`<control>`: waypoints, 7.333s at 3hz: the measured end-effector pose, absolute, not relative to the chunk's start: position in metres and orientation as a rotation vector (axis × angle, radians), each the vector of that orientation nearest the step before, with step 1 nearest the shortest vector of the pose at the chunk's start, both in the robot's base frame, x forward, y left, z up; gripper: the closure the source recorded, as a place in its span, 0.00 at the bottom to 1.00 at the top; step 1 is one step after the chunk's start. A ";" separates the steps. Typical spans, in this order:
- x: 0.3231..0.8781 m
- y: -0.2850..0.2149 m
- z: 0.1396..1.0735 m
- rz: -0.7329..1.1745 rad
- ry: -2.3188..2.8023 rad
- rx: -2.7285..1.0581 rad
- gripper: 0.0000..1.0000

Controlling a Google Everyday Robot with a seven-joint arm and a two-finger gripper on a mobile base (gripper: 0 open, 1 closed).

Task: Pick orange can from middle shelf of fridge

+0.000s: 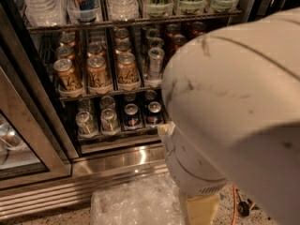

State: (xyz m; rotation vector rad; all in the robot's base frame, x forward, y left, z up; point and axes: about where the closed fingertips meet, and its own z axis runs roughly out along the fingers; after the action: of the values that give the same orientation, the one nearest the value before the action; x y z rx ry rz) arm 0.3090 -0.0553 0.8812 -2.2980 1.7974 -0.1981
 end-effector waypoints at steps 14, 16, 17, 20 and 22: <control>0.276 -0.027 0.826 1.106 1.818 -1.508 0.00; 0.278 -0.027 0.817 0.879 1.910 -1.480 0.00; 0.264 -0.037 0.804 0.685 2.079 -1.312 0.00; 0.265 -0.100 0.802 0.039 2.248 -0.904 0.00; 0.262 -0.108 0.803 -0.052 2.245 -0.883 0.00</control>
Offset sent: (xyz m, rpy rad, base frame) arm -0.0190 0.0096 -0.0459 1.0456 0.8344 -0.1720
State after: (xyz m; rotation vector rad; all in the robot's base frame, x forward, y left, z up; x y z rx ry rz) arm 0.2616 -0.1078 0.8029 -0.8833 2.2449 -0.0517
